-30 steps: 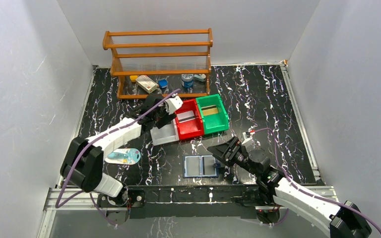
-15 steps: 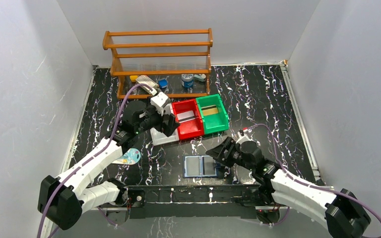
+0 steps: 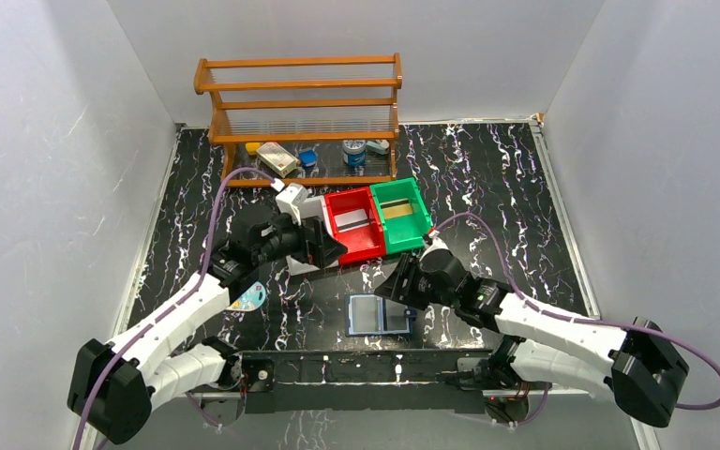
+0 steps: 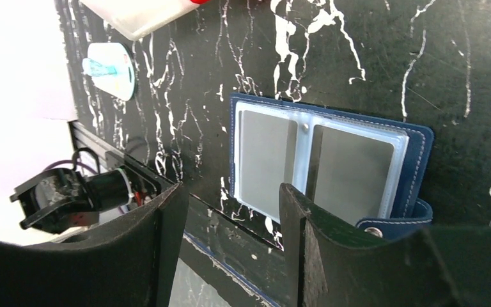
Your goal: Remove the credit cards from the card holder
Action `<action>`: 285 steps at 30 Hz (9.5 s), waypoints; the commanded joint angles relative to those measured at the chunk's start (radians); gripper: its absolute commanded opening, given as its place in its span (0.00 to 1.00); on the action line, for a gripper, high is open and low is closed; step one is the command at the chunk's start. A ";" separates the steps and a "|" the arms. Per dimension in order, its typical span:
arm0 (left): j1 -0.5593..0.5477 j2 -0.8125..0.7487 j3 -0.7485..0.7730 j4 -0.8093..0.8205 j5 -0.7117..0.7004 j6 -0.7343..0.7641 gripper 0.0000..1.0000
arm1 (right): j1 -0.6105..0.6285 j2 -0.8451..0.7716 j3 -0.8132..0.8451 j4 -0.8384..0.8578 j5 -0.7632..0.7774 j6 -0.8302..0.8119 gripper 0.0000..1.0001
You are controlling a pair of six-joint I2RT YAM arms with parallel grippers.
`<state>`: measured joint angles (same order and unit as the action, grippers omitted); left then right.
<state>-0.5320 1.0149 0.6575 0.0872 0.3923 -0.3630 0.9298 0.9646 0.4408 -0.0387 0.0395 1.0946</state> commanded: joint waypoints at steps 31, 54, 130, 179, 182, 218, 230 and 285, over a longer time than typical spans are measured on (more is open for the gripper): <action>0.002 0.099 0.017 0.045 0.219 -0.211 0.92 | 0.055 0.073 0.114 -0.131 0.103 -0.033 0.62; -0.238 0.318 0.113 0.018 0.238 -0.148 0.80 | 0.106 0.117 0.107 -0.343 0.312 0.067 0.62; -0.388 0.556 0.045 0.087 -0.051 -0.453 0.39 | 0.096 0.004 -0.194 -0.064 0.177 0.153 0.31; -0.382 0.544 -0.209 0.690 0.058 -0.721 0.24 | 0.088 0.108 -0.285 0.195 0.052 0.128 0.14; -0.381 0.546 -0.211 0.690 0.058 -0.718 0.18 | 0.087 0.089 -0.294 0.206 0.053 0.128 0.14; -0.380 0.527 -0.156 0.490 0.028 -0.604 0.01 | 0.079 -0.026 0.014 -0.377 0.255 0.100 0.52; -0.379 0.529 -0.129 0.444 0.036 -0.567 0.03 | 0.080 0.001 0.010 -0.234 0.202 0.054 0.39; -0.380 0.523 -0.148 0.402 -0.016 -0.594 0.39 | 0.079 0.161 -0.126 -0.100 0.138 0.137 0.37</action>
<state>-0.9073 1.5097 0.5152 0.4473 0.3321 -0.9466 1.0042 1.0912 0.3519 -0.0475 0.1722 1.2503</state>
